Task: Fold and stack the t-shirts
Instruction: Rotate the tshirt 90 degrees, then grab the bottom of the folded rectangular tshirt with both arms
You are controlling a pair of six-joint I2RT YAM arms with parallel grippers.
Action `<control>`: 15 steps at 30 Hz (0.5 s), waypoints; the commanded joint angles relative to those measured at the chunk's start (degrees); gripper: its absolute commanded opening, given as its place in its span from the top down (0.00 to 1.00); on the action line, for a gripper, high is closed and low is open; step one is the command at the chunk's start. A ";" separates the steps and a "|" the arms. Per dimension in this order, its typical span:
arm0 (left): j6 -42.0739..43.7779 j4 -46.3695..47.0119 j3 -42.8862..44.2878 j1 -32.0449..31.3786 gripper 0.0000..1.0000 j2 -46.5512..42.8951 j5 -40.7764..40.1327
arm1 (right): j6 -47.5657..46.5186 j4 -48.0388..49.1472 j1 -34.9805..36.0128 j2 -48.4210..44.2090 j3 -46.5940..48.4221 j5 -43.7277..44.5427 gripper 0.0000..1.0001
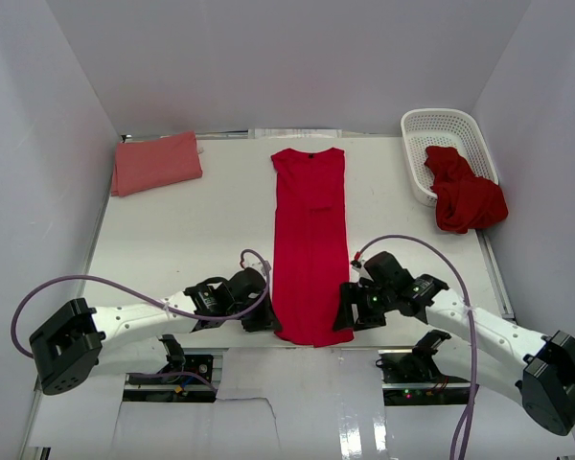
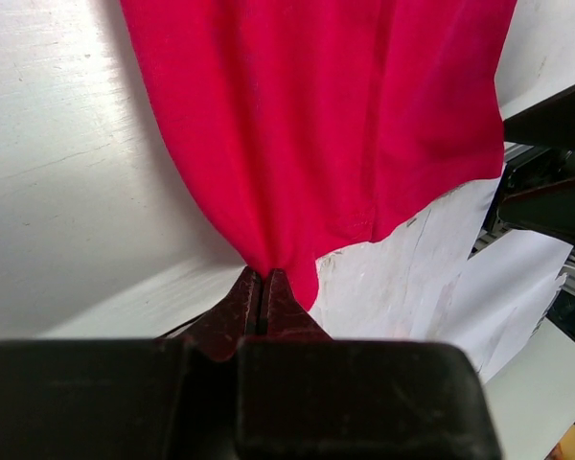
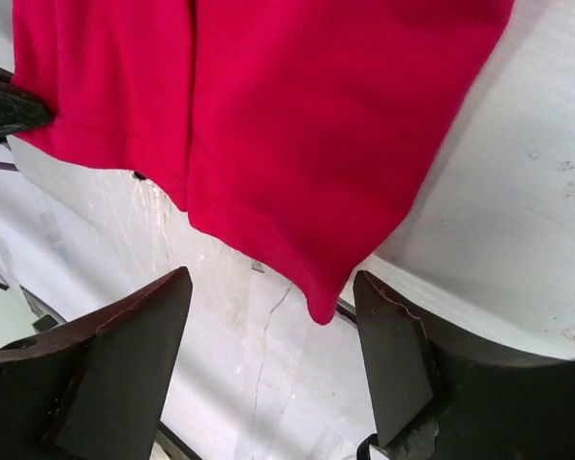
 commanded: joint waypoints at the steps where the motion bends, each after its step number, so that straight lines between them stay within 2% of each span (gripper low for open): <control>1: -0.48 0.17 0.51 -0.54 1.00 0.00 0.51 | 1.14 -1.59 0.30 -2.79 -2.20 0.24 0.25; 6: -0.75 0.87 -0.02 -0.90 1.00 0.70 0.51 | 3.08 -0.45 0.30 -5.34 -5.54 0.76 0.33; 10: -0.92 1.31 -0.55 -1.07 1.00 0.97 0.42 | 3.87 1.74 0.30 -5.08 -8.61 0.50 0.35; 13: -1.01 1.40 -0.81 -1.07 1.00 0.97 0.07 | 4.48 4.03 0.30 -4.82 -9.84 0.67 0.44; 15: -1.10 1.40 -0.99 -1.07 1.00 0.79 -0.02 | 4.75 4.56 0.30 -4.56 -9.94 1.29 0.44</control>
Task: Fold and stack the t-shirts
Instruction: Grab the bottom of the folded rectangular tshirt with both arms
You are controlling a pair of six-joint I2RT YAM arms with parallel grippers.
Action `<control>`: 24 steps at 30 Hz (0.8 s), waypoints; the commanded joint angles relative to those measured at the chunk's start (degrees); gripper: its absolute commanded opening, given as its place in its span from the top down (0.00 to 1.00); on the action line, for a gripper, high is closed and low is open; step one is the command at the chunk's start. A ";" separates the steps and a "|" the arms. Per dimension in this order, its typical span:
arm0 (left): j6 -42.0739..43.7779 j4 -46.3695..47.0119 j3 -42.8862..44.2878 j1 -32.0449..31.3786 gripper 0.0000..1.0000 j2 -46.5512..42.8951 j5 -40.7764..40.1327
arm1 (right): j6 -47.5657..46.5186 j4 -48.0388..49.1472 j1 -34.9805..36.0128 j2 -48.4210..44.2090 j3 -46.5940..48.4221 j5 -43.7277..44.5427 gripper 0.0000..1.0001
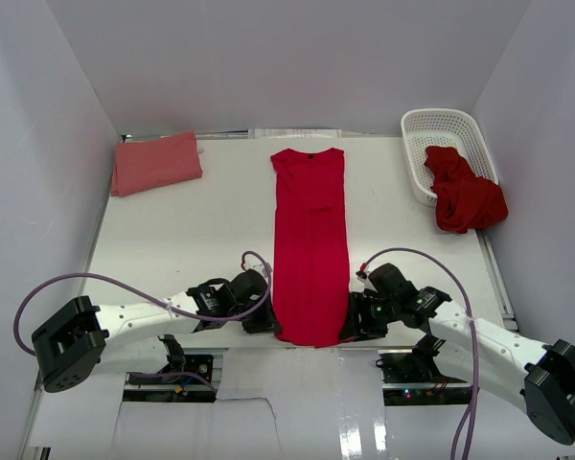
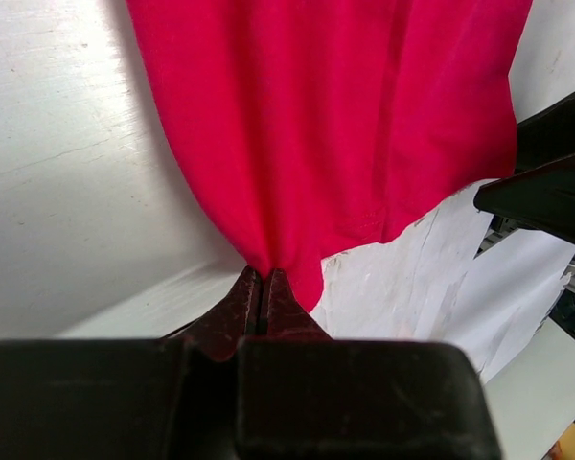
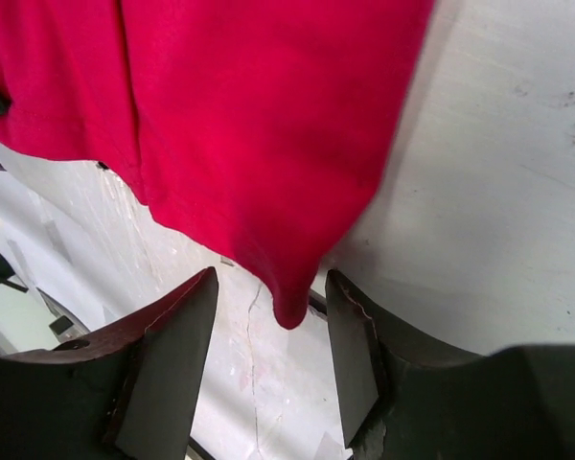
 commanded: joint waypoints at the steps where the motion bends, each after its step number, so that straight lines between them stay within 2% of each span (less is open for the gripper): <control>1: -0.51 0.57 -0.75 -0.44 1.00 -0.43 0.00 | 0.29 1.48 0.39 0.69 -1.74 2.54 0.44; 9: -0.95 0.57 -1.45 -0.53 1.00 -1.22 -0.08 | 0.37 -0.36 0.30 1.49 -0.77 8.60 0.47; 12: -1.47 0.65 -1.89 -0.53 1.00 -1.84 -0.43 | 1.69 -0.37 0.30 0.43 -1.47 9.92 0.55; 16: -1.74 0.57 -2.33 -0.53 1.00 -2.19 -0.79 | 3.62 -0.80 0.39 -1.15 -2.62 11.33 0.56; 18: -1.91 0.48 -2.42 -0.53 1.00 -2.45 -0.87 | 4.15 -1.07 0.30 -2.55 -2.97 11.77 0.63; 22: -1.92 0.48 -2.51 -0.61 1.00 -2.54 -1.14 | 5.03 -0.63 0.30 -2.83 -3.93 11.24 0.92; 24: -1.91 0.57 -2.42 -0.61 1.00 -2.28 -1.31 | 5.04 0.59 0.30 -2.39 -4.20 9.58 0.92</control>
